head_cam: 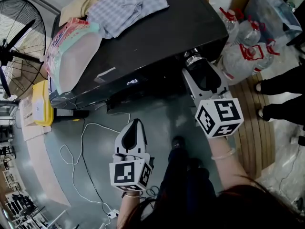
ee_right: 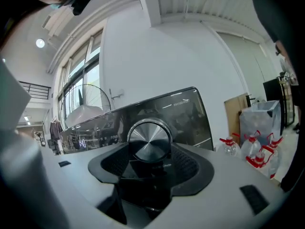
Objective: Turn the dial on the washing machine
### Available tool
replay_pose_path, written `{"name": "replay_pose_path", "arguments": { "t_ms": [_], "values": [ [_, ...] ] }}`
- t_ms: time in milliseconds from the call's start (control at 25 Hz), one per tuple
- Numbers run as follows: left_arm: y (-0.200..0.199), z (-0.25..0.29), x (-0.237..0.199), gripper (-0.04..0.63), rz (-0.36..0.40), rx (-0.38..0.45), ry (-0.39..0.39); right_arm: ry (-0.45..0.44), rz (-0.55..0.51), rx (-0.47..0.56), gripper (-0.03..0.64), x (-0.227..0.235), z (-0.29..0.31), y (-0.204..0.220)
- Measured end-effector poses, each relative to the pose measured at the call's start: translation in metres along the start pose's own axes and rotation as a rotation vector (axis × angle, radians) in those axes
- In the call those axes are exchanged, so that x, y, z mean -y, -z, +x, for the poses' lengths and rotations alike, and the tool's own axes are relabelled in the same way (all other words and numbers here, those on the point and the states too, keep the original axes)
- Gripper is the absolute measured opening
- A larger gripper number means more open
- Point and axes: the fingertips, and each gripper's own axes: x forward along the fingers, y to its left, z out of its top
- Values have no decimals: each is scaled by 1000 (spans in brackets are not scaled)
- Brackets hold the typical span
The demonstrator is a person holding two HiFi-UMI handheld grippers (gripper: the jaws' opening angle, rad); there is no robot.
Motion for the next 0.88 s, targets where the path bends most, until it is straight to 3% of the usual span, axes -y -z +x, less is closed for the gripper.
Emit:
{"name": "replay_pose_path", "arguments": {
  "t_ms": [240, 600, 880],
  "values": [
    [0, 0, 1, 17, 2, -2, 3, -1, -82, -41, 306, -1, 1, 6],
    [0, 1, 3, 17, 14, -3, 5, 1, -224, -17, 322, -6, 0, -3],
    [2, 2, 3, 17, 22, -5, 10, 17, -202, -3, 296, 0, -1, -6]
  ]
}}
